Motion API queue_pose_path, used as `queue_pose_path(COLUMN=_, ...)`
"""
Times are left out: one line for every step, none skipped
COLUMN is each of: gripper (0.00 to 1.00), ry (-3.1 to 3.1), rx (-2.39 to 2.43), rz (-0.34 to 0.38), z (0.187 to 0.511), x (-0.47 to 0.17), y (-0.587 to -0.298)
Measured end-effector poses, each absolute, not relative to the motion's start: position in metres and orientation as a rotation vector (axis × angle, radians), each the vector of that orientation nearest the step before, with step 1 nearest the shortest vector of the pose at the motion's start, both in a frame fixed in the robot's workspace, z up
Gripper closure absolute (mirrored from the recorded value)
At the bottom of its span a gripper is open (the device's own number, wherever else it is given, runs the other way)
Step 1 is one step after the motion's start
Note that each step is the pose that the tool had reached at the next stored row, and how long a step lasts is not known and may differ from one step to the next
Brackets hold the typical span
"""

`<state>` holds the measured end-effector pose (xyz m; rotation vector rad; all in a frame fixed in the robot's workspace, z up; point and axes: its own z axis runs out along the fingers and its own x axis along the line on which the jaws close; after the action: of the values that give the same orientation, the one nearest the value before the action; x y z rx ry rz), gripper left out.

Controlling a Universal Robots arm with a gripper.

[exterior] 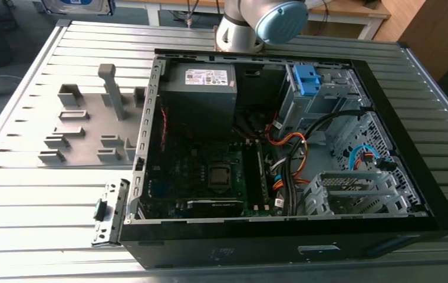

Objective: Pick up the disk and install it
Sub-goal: 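Pick up the disk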

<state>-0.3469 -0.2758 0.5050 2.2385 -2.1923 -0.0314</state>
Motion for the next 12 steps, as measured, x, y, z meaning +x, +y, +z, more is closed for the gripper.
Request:
queue_pose_path(gripper=0.64, ry=-2.192, rx=2.239, rz=-0.031, z=0.505, x=-0.3461, y=-0.2758)
queue_pose_path(gripper=0.64, ry=-2.192, rx=2.239, rz=-0.031, z=0.505, x=-0.3453, y=-0.2758)
queue_pose_path(gripper=0.64, ry=-2.192, rx=2.239, rz=-0.031, z=0.505, x=-0.3445, y=-0.2758)
queue_pose_path(gripper=0.64, ry=-2.192, rx=2.238, rz=-0.031, z=0.505, x=-0.3436, y=-0.2758)
queue_pose_path(gripper=0.64, ry=-2.192, rx=2.239, rz=-0.031, z=0.505, x=-0.3426, y=-0.2758)
queue_pose_path(gripper=0.64, ry=-2.192, rx=2.239, rz=-0.031, z=0.505, x=-0.3417, y=-0.2758)
queue_pose_path(gripper=0.64, ry=-2.192, rx=2.238, rz=-0.031, z=0.505, x=-0.3407, y=-0.2758)
queue_pose_path(gripper=0.64, ry=-2.192, rx=2.238, rz=-0.031, z=0.505, x=-0.3398, y=-0.2757)
queue_pose_path(gripper=0.64, ry=-2.192, rx=2.239, rz=-0.031, z=0.505, x=-0.3389, y=-0.2758)
queue_pose_path(gripper=0.64, ry=-2.192, rx=2.239, rz=-0.031, z=0.505, x=-0.338, y=-0.2758)
queue_pose_path(gripper=0.64, ry=-2.192, rx=2.239, rz=-0.031, z=0.505, x=-0.3372, y=-0.2758)
queue_pose_path(gripper=0.64, ry=-2.192, rx=2.239, rz=-0.031, z=0.505, x=-0.3364, y=-0.2758)
